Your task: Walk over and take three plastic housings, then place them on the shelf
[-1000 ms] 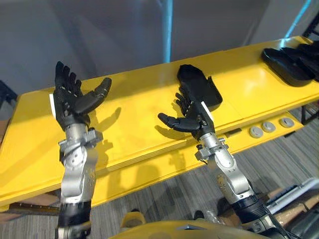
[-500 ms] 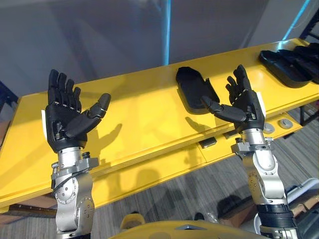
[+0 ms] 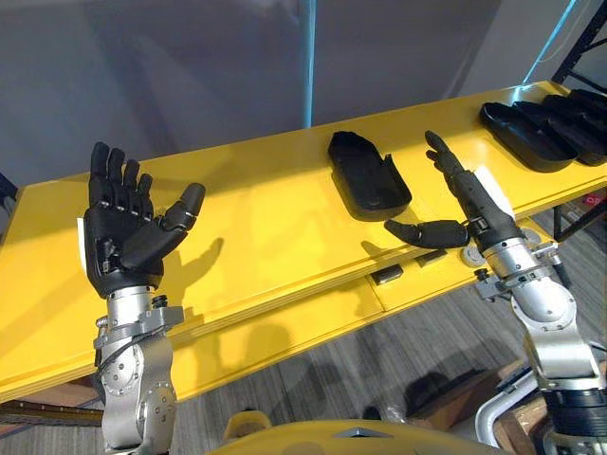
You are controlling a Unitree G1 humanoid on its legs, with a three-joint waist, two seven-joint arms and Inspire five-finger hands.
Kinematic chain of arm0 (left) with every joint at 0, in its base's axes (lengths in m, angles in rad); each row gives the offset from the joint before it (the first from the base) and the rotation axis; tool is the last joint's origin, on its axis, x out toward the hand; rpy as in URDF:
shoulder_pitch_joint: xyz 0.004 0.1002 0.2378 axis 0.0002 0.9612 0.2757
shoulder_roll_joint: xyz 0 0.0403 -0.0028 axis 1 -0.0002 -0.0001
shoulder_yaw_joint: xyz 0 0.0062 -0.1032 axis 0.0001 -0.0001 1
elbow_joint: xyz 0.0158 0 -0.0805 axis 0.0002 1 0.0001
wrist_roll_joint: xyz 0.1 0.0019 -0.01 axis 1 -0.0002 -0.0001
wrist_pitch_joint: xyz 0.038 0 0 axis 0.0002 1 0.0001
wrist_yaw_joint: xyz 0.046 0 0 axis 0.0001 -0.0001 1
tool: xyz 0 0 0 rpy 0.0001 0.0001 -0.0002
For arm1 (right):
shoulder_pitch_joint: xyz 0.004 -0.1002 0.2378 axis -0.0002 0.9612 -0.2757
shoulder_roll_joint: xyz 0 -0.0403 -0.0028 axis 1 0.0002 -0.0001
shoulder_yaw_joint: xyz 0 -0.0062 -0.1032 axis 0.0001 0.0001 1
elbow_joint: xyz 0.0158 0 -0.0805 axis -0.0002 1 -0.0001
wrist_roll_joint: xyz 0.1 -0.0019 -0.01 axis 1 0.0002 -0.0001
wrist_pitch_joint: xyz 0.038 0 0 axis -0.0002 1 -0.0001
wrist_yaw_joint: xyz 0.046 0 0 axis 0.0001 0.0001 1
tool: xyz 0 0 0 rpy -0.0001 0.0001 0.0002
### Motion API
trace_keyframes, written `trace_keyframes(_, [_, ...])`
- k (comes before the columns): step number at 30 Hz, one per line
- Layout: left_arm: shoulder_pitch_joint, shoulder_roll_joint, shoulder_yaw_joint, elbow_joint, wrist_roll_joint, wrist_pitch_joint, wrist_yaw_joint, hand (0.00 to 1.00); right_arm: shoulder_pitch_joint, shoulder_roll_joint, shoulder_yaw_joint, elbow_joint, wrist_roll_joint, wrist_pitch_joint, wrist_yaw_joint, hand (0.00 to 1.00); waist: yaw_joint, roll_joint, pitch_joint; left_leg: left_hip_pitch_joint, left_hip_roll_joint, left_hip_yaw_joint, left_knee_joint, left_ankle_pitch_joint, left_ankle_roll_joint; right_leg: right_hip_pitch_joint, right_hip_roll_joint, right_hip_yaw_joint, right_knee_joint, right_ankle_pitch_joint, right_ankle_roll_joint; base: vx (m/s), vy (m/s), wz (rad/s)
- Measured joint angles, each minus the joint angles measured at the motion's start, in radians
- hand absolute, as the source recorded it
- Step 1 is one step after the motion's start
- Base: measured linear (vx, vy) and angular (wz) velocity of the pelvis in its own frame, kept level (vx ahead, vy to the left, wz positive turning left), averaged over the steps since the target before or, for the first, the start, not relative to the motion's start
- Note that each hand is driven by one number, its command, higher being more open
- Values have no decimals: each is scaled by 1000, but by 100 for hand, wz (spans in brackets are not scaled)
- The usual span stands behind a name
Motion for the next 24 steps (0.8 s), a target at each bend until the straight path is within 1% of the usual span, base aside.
trace_keyframes(3, [0, 21, 0, 0, 0, 0, -3, 100, -49, -26, 7, 54, -13, 16, 1, 100, 1, -12, 6, -1, 0, 0, -7, 6, 0, -13, 0, 0, 9, -2, -1, -48, 4, -1])
trace_keyframes(4, [0, 26, 0, 0, 0, 0, -4, 100, -66, -45, 16, 73, -17, 24, 7, 100, 2, -16, 9, -6, 0, 0, -8, 8, 0, -21, 0, 1, 14, -3, -3, -51, 2, 0])
trace_keyframes(6, [0, 30, 2, 0, 0, 0, -4, 100, -69, -51, 18, 77, -16, 41, 25, 100, 5, -23, 13, -15, 1, -2, -6, 9, 1, -30, 0, -1, 15, -3, -3, -23, 0, 1])
trace_keyframes(8, [0, 36, 3, 0, 0, 0, -4, 100, -84, -51, 44, 90, -17, 44, 32, 100, 5, -30, 18, -25, 1, -4, -4, 11, 1, -35, 0, -2, 17, -2, -3, 8, -1, 5])
trace_keyframes(11, [-8, 60, -1, 0, 0, 0, -10, 100, -117, -51, 102, 164, -17, 50, 41, 100, 6, -42, 36, -39, 1, -16, 11, 8, 0, -36, 1, -9, 18, -2, -2, -1, 3, 8])
trace_keyframes(14, [-14, 66, 1, 3, 1, -1, -10, 100, -139, -50, 136, 216, -18, 61, 41, 100, 20, -42, 66, -55, 1, -22, 22, 6, 0, -44, 1, -11, 24, -2, -3, -23, 8, 4])
trace_keyframes(17, [-41, 66, 0, 27, 1, -1, -7, 100, -189, -49, 161, 268, -19, 60, 36, 100, 30, -33, 95, -82, 2, -30, 41, 5, 1, -65, 1, -12, 37, -2, -3, -44, 6, 7])
trace_keyframes(18, [-59, 67, 0, 38, 2, -1, 1, 100, -230, -48, 173, 301, -38, 60, 20, 100, 30, -30, 117, -92, 2, -38, 50, 6, 1, -71, 0, -17, 45, -2, -3, -55, 6, 9])
trace_keyframes(20, [-74, 67, -2, 39, 2, -4, 4, 100, -266, -48, 174, 326, -38, 53, -3, 100, 30, -29, 139, -107, 2, -48, 63, 6, 1, -74, 1, -26, 49, -2, -3, -61, 5, 14])
trace_keyframes(22, [-98, 71, -10, 54, 2, -22, 13, 100, -310, -48, 179, 362, -40, 38, -43, 100, 33, -28, 151, -137, 0, -59, 65, 11, 4, -97, 0, -35, 53, -2, -4, -66, 5, 16])
trace_keyframes(24, [-101, 78, -11, 55, 2, -25, 23, 100, -338, -48, 187, 380, -54, 28, -63, 100, 35, -28, 167, -142, 0, -61, 65, 14, 4, -103, 0, -36, 58, -2, -4, -19, 0, 5])
